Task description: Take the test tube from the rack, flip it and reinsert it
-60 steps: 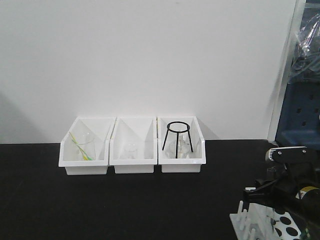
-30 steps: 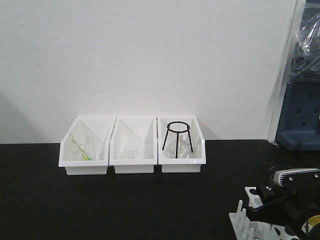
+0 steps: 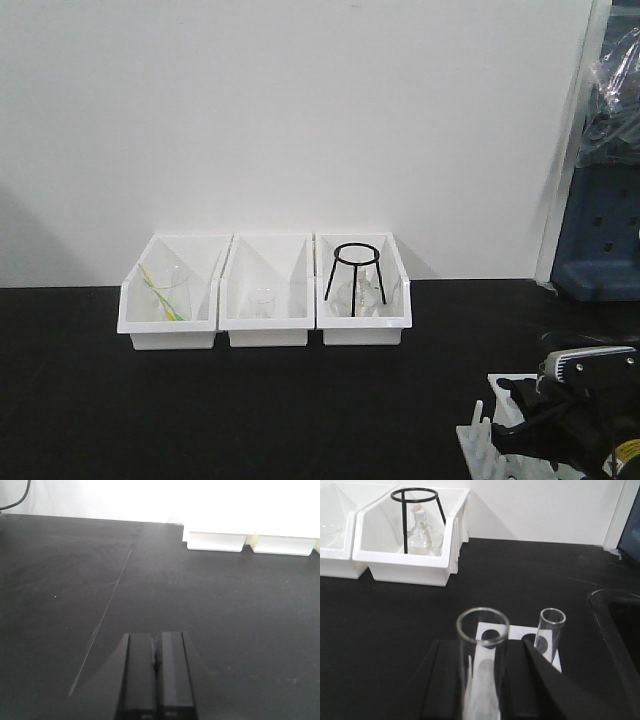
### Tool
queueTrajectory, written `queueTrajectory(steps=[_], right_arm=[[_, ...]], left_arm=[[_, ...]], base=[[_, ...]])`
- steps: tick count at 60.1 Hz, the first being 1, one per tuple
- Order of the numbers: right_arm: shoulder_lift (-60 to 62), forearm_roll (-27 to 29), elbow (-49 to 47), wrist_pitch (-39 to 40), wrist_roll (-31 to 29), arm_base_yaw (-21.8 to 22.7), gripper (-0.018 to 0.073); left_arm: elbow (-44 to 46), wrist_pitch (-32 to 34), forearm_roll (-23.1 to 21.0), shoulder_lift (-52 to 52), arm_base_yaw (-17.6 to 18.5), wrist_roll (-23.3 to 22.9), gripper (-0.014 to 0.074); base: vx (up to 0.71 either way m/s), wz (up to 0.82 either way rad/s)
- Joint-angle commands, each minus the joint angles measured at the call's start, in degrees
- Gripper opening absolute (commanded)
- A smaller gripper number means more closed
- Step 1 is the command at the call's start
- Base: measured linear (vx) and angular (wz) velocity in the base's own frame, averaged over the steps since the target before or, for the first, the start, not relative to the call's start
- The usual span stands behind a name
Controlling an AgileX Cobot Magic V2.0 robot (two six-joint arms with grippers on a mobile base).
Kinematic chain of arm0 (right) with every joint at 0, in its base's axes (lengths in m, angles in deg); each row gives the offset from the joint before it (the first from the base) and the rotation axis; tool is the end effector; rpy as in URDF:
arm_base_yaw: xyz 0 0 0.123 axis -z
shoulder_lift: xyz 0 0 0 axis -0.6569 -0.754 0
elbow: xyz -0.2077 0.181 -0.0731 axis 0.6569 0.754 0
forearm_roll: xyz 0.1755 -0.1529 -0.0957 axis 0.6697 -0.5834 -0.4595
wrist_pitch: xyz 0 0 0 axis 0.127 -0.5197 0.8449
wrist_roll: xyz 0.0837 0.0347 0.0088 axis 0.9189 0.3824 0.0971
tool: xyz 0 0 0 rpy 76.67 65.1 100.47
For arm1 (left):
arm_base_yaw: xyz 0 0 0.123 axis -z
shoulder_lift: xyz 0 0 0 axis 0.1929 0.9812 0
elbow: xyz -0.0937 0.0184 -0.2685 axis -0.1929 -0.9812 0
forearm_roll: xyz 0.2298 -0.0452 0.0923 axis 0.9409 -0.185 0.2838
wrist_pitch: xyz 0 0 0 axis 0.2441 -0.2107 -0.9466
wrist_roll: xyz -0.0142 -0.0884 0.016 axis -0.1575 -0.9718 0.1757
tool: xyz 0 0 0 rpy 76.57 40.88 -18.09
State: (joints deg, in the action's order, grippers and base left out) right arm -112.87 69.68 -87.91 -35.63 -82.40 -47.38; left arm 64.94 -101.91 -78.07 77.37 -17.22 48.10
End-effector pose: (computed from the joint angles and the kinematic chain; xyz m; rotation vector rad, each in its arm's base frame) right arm 0.2947 0.0347 0.1916 -0.1521 1.8849 0.0738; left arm 0.0540 0.0070 0.1774 -0.2119 1.7765 0.0023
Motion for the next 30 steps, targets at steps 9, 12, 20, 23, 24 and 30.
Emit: queueTrajectory(steps=[9,12,20,23,24,30], right_arm=[[-0.04,-0.05,-1.27,3.28,0.00,-0.01,-0.0008],[-0.55,-0.05,-1.27,3.24,0.00,-0.01,-0.0008],[-1.11,-0.29,-1.27,2.96,0.00,-0.01,0.0006],[-1.11,-0.29,-1.27,2.57,0.00,-0.01,0.0022],[-1.11,-0.29,-1.27,2.52,0.00,-0.01,0.0028],[-1.11,-0.29,-1.27,2.32,0.00,-0.01,0.0089]], left_arm=[[-0.11,5.03,-0.21,-0.17,0.42,-0.01,-0.0006],[-0.11,5.03,-0.21,-0.17,0.42,-0.01,-0.0006],[-0.11,5.03,-0.21,-0.17,0.42,-0.01,-0.0006],[-0.11,5.03,-0.21,-0.17,0.42,-0.01,-0.0006],[-0.11,5.03,-0.21,-0.17,0.42,-0.01,-0.0006],[-0.11,5.03,-0.21,-0.17,0.42,-0.01,-0.0006]], base=[[0.00,0.00],[0.00,0.00],[0.00,0.00],[0.00,0.00],[0.00,0.00],[0.00,0.00]])
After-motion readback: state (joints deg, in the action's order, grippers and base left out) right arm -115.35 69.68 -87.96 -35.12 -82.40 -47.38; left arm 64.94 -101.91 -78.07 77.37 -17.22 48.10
